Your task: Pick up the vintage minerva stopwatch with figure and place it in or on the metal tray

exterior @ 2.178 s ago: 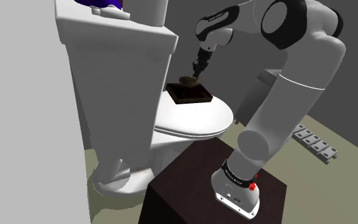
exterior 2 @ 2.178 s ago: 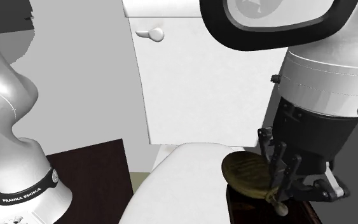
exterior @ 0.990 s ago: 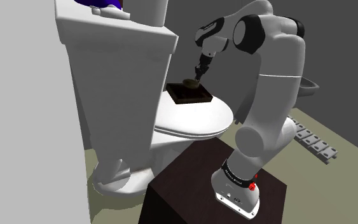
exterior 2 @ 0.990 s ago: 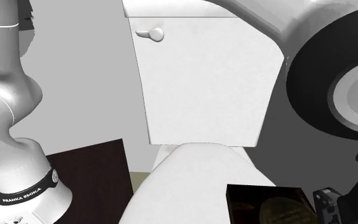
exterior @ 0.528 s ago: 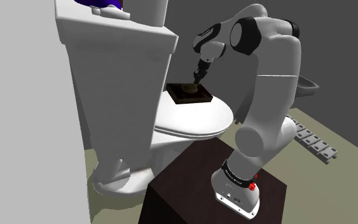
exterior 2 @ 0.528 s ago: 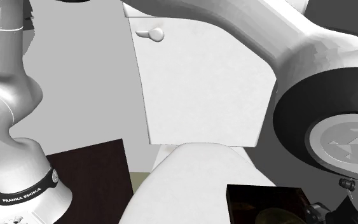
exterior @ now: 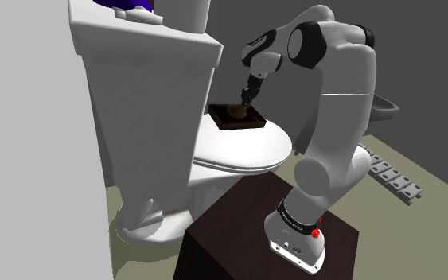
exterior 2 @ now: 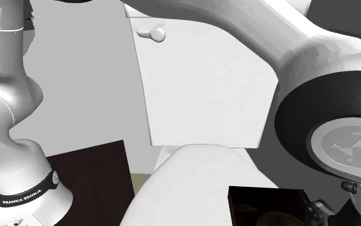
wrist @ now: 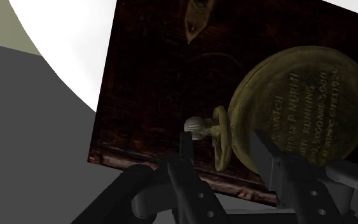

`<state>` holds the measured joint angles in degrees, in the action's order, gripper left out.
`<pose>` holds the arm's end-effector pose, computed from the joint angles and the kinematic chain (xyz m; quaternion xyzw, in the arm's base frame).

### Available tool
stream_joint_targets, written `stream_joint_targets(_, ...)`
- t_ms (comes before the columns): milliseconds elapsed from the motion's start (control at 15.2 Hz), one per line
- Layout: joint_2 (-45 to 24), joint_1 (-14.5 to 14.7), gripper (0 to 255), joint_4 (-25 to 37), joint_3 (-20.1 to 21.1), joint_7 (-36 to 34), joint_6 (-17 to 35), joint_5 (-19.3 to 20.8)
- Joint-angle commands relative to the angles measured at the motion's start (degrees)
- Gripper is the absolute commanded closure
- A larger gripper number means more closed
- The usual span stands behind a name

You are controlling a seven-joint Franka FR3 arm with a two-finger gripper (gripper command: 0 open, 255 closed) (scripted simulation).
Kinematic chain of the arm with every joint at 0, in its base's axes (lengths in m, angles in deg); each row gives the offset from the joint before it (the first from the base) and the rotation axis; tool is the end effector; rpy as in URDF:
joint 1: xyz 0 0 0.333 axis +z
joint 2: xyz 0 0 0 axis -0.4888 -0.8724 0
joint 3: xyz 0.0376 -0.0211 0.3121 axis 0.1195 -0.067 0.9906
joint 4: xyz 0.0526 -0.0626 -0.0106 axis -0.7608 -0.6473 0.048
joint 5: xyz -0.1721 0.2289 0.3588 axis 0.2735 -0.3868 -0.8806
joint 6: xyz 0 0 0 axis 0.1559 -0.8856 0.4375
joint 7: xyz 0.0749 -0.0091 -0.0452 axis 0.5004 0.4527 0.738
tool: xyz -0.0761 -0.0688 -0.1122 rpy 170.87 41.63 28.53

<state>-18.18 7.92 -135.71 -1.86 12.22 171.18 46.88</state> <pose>0.5364 -0.4706 0.2466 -0.9976 0.0648 -0.0202 0.0112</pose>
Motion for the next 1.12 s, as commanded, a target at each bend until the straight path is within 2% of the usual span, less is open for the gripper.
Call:
stream_joint_targets(0, -0.02, 0.01, 0, -0.01, 0.02, 0.00, -0.02, 0.00)
stream_joint_targets(264, -0.01, 0.01, 0, -0.03, 0.02, 0.00, 0.00, -0.01)
stream_joint_targets(528, 3.35, 0.41, 0, 2.64, -0.95, -1.15, -5.77, 1.84)
stream_joint_targets(1056, 3.35, 0.41, 0, 2.64, -0.95, -1.15, -5.77, 1.84)
